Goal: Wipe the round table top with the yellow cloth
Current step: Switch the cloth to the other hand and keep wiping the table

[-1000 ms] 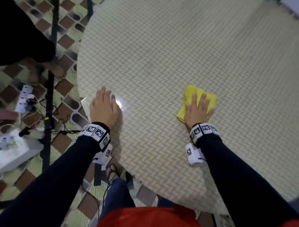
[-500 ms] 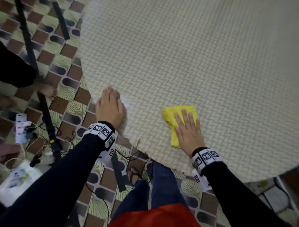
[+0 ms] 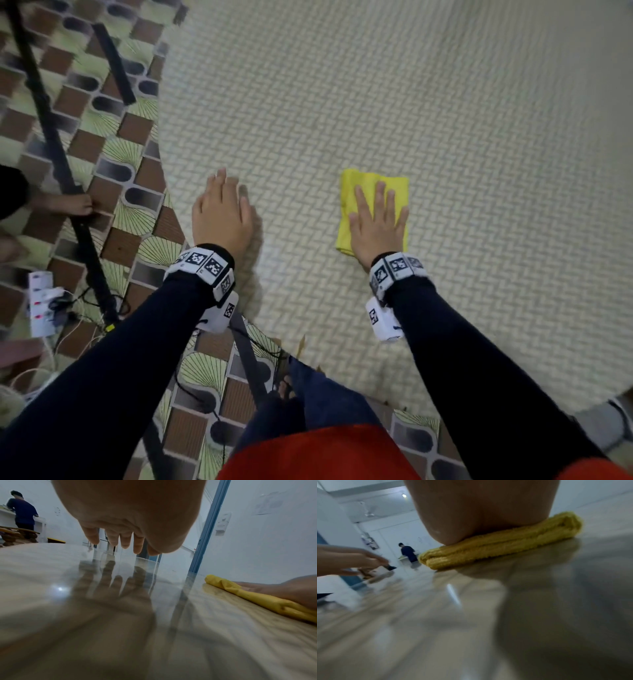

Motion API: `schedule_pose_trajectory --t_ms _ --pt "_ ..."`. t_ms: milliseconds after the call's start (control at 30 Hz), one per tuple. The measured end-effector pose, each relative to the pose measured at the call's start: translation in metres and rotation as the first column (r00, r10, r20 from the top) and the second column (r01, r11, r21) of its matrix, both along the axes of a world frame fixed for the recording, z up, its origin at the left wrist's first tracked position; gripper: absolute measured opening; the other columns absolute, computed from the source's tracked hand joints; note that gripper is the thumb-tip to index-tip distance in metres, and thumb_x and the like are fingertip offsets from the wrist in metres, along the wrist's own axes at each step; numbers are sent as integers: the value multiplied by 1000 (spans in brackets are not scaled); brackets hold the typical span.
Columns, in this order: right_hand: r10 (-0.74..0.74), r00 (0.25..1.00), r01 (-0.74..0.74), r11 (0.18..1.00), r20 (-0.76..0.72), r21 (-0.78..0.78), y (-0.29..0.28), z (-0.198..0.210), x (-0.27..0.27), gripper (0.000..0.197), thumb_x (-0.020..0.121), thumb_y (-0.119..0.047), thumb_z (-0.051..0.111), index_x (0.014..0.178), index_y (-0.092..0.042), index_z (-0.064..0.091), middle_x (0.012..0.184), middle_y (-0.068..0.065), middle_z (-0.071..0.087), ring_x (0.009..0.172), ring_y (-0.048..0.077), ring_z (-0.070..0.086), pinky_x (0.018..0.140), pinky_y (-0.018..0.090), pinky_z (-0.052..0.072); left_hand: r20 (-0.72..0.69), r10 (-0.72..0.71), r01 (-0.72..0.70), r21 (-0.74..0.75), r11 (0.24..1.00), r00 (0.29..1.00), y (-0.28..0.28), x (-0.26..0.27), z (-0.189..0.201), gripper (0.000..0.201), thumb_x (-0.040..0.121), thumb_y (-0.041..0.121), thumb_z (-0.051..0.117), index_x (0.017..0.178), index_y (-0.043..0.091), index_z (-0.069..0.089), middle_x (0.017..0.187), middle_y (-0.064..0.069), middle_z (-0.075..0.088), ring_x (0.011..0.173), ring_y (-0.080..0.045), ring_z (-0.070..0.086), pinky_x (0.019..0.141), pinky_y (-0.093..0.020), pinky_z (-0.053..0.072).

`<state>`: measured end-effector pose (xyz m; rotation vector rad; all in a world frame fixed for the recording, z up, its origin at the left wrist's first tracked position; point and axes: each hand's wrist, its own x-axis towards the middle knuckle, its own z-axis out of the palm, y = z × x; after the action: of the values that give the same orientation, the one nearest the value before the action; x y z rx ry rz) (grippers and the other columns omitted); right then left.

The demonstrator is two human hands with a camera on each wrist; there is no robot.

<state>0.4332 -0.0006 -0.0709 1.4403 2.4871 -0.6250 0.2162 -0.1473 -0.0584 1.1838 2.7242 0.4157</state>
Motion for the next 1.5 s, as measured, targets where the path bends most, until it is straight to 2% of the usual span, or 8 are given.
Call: schedule_pose_trajectory --t_ms 233,433,567,800,1000,1167,1333,1500 --pt "306 951 -304 952 -52 43 -60 -5 56 54 100 -38 16 153 -31 14 161 -3 1 148 19 -2 117 47 -3 4 8 -8 16 1000 1000 42 -8 9 47 100 33 31 140 12 44 155 -7 32 145 -23 25 113 -44 23" --pt "-108 993 105 992 40 66 8 1 127 56 98 -43 13 153 -31 12 160 -2 -4 148 21 -2 118 46 -4 15 -12 11 29 1000 1000 66 -19 8 49 102 36 28 143 13 41 157 -7 28 146 -21 21 115 -43 19" --pt "-351 932 352 936 94 7 70 7 76 52 101 -47 19 151 -42 3 160 0 -16 147 23 -15 116 51 -11 -9 -25 25 27 999 1000 68 -29 8 49 102 38 29 142 13 41 157 -7 29 146 -22 22 114 -44 20" --pt "150 987 -153 986 59 66 26 -6 -50 57 97 -45 2 152 -34 6 161 2 -4 148 27 -4 114 55 -6 -32 -11 12 36 999 999 63 -45 4 44 103 36 30 138 13 44 156 -9 30 145 -25 23 114 -47 22" --pt "460 886 -451 884 -55 120 -71 -1 -5 49 102 -43 19 151 -36 21 161 0 13 148 25 12 117 50 7 -34 -38 39 27 999 999 68 -64 1 45 100 31 34 140 11 43 155 -10 32 144 -26 26 113 -47 24" --pt "-50 999 48 984 9 171 -38 -6 69 50 101 -39 25 148 -27 35 158 3 24 145 26 24 115 52 20 -40 -94 94 -5 996 995 84 -92 1 46 100 31 32 139 10 42 154 -10 33 142 -26 29 113 -49 24" --pt "-525 851 518 844 15 136 41 -3 31 52 101 -48 18 152 -36 17 162 5 3 148 29 1 117 54 1 -21 -181 182 13 983 983 107 -123 -5 48 98 31 31 140 9 42 152 -11 36 141 -26 31 111 -50 28" --pt "-607 793 605 795 43 47 73 0 -66 52 102 -48 11 151 -40 -4 159 0 -19 146 24 -18 116 52 -12 25 -273 273 26 962 962 124 -158 -1 47 100 29 33 142 10 41 154 -9 34 142 -24 29 113 -47 26"
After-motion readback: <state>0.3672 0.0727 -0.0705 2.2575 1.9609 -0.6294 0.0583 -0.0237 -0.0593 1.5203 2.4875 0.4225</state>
